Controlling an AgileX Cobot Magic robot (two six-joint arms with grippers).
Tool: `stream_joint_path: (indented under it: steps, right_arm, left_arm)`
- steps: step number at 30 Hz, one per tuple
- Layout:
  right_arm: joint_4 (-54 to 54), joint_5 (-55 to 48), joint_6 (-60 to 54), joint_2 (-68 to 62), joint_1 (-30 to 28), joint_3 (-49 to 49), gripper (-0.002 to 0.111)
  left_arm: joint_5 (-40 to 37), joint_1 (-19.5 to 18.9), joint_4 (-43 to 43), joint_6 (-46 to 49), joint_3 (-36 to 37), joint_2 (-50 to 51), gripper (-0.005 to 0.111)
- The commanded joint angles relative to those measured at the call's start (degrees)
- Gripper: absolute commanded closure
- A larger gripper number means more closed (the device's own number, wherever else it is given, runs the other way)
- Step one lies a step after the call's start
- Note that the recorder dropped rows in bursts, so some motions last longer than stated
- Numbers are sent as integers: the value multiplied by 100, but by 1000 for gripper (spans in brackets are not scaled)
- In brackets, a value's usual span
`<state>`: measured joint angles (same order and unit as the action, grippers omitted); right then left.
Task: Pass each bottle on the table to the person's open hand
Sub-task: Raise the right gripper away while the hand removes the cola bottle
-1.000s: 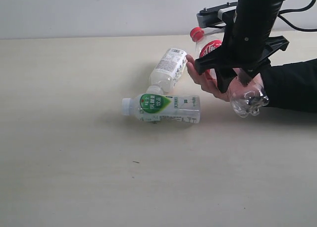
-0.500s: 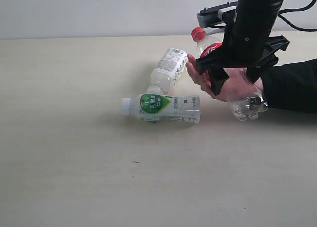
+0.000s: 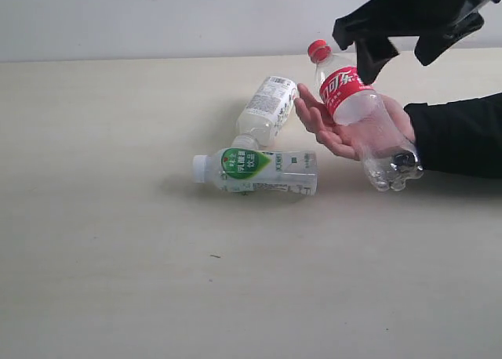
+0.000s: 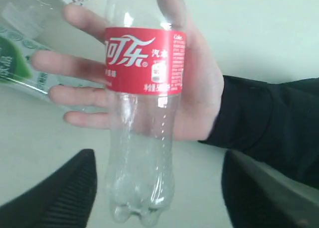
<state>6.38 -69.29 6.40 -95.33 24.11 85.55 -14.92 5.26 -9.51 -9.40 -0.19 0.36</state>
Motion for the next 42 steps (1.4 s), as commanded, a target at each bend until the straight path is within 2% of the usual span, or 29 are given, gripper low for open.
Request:
stream_joint_path:
  steps: [1,4,5,9,12,19,25,34,42]
  right_arm:
    - [-501,130,-405,1044,21,-786,73]
    - [-799,1153,-893,2160,21,-1819,102]
    - [-799,1558,-960,2616,21,-2207,108]
    - [-732,2788,-1091,4365,21,-3510,108]
    - [-732,3301,-1424,5534,21,-4259,108]
    - [-874,3408,-1361,7702,21,-5371,108]
    - [-795,3166,-1422,8545,21,-6132,108]
    - [-486,3892,-1383,9533,21,-6737,108]
    - [-495,3942,-1383,9533,21,-6808,108]
  left_arm:
    - [35,-10,-26,8,19,-36,107]
    - [35,-10,-26,8,19,-36,107]
    - [35,-10,-26,8,19,-36,107]
    - [35,-10,-26,8,19,-36,107]
    - [35,-10,-26,8,19,-36,107]
    - [35,-10,-26,8,19,-36,107]
    - [35,-10,-26,8,19,-36,107]
    - [35,-10,-26,8,19,-36,107]
    - [22,-10,-28,8,19,-36,107]
